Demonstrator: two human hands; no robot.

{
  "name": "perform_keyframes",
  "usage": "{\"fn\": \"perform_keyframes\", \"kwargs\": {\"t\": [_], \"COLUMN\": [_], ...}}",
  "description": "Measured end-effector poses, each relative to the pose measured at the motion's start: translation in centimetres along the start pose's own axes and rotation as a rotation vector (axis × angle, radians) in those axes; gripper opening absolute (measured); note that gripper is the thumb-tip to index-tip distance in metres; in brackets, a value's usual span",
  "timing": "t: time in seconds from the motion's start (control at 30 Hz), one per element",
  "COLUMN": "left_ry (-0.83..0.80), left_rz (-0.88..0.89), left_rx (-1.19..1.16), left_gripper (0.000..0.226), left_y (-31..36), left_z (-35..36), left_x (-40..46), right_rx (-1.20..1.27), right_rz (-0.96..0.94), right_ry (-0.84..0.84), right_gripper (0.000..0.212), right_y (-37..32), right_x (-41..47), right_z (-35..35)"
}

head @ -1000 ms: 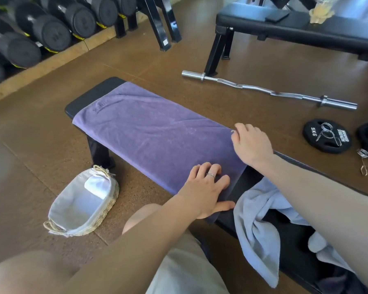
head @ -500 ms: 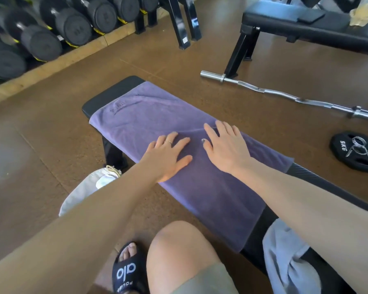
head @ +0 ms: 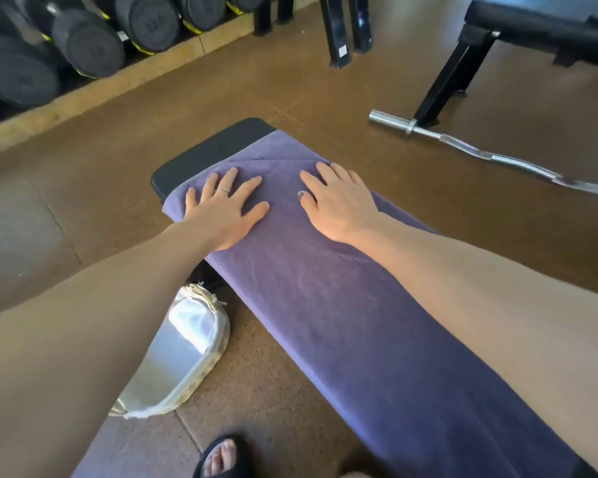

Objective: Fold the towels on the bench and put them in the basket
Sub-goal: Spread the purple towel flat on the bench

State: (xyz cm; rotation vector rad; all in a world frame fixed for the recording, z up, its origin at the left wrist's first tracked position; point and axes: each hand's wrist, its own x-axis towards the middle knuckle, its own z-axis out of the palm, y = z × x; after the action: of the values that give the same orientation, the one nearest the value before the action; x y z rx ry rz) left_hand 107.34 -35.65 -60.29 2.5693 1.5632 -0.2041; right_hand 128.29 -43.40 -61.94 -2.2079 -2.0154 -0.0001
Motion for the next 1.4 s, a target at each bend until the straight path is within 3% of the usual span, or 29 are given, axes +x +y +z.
{"fn": "perform_keyframes", "kwargs": {"t": [0.3, 0.57, 0.73, 0.8, 0.87, 0.97, 1.03, 1.1, 1.17, 1.27, 1.4], "left_ry": [0.105, 0.126, 0.194, 0.33, 0.474, 0.479, 0.454, 0.433, 0.45, 0.49, 0.46], "left_rz": [0.018, 0.042, 0.057, -0.011, -0.225, -0.593, -0.72, -0.776, -0.77, -0.771, -0.814], "left_rx": [-0.001, 0.004, -0.081, -0.177, -0.356, -0.748, -1.131, -1.355, -1.363, -1.5, -1.628], "left_gripper": [0.081, 0.09, 0.088, 0.079, 0.072, 0.068, 0.063, 0.056, 0.041, 0.04, 0.027], "left_y": [-3.2, -3.5, -4.0, -4.6, -4.9, -4.8, -5.1, -5.4, -5.5, -5.8, -6.3], "left_z": [0.8, 0.9, 1.1, 1.5, 1.9, 2.4, 3.1, 3.7, 3.9, 3.3, 2.8], "left_x": [2.3, 2.6, 2.6, 2.4, 1.6, -0.2, -1.0, -1.3, -1.2, -0.9, -0.7], "right_rx": [0.101, 0.227, 0.235, 0.226, 0.222, 0.173, 0.152, 0.175, 0.257, 0.455, 0.096], "right_rz": [-0.069, 0.029, 0.056, 0.07, 0.082, 0.055, 0.046, 0.07, 0.114, 0.218, 0.076], "right_ry": [0.082, -0.111, -0.137, -0.131, -0.114, -0.036, -0.016, -0.018, -0.007, 0.025, 0.163], "right_gripper": [0.045, 0.05, 0.051, 0.05, 0.05, 0.051, 0.051, 0.052, 0.057, 0.066, 0.042], "right_y": [-1.5, -1.0, -0.2, -0.4, -0.6, -1.0, -1.1, -0.8, -0.5, 0.2, 0.0], "right_x": [7.4, 11.1, 11.7, 11.3, 11.0, 10.9, 11.2, 11.5, 11.7, 12.2, 12.1], "right_z": [1.0, 0.6, 0.4, 0.4, 0.5, 0.6, 0.7, 0.8, 0.8, 0.3, 0.5]}}
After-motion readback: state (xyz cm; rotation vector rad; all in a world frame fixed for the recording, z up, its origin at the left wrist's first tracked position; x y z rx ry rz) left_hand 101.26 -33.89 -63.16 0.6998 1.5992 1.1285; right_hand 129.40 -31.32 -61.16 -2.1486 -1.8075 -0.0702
